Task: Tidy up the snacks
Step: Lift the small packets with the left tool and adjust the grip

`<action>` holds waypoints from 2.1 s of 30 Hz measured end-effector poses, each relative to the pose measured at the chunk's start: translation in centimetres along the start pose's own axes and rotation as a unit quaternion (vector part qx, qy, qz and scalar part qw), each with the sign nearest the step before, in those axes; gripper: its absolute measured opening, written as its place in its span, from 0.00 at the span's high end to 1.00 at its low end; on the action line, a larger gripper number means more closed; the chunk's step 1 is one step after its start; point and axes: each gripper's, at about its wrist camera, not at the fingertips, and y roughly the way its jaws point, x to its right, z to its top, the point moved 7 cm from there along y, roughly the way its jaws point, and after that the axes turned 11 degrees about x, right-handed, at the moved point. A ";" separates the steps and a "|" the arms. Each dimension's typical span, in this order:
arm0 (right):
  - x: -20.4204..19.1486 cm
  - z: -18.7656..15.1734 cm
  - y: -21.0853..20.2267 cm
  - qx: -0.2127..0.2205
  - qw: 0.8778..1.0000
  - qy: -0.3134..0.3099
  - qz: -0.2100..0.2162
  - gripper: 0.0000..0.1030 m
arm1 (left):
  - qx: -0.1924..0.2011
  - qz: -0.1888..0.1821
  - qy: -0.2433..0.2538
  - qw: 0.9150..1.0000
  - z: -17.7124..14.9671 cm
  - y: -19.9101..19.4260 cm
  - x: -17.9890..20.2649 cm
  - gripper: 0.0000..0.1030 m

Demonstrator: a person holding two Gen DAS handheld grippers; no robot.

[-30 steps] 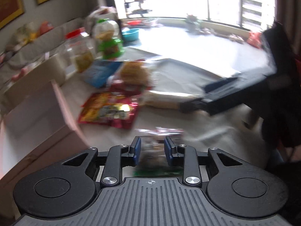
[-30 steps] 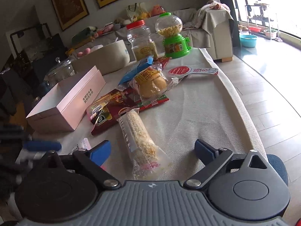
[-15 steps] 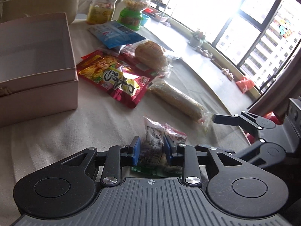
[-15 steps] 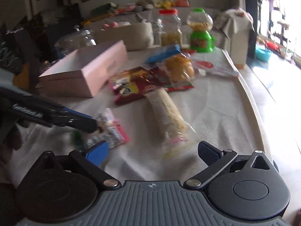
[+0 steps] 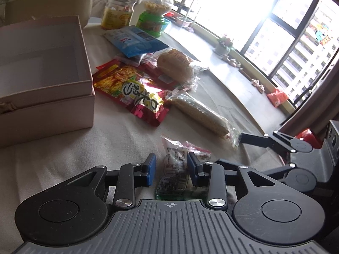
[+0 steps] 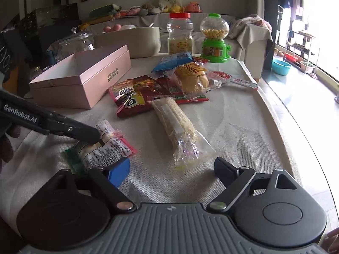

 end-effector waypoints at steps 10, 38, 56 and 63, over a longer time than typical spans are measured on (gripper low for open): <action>-0.8 0.3 0.1 -0.003 1.000 0.010 0.010 0.13 | -0.006 -0.019 0.006 1.000 -0.4 -0.5 0.2 0.67; 0.7 -1.0 -1.5 0.021 1.000 0.007 -0.001 0.15 | 0.000 -0.019 -0.078 0.997 -0.9 1.2 2.7 0.61; 0.9 -0.9 -2.8 0.029 0.999 0.019 0.010 0.27 | -0.012 -0.061 -0.122 0.991 -0.5 1.6 3.6 0.60; 2.0 -1.4 -4.2 0.040 0.999 0.031 0.011 0.27 | -0.014 -0.080 -0.052 0.995 -0.3 1.6 8.3 0.60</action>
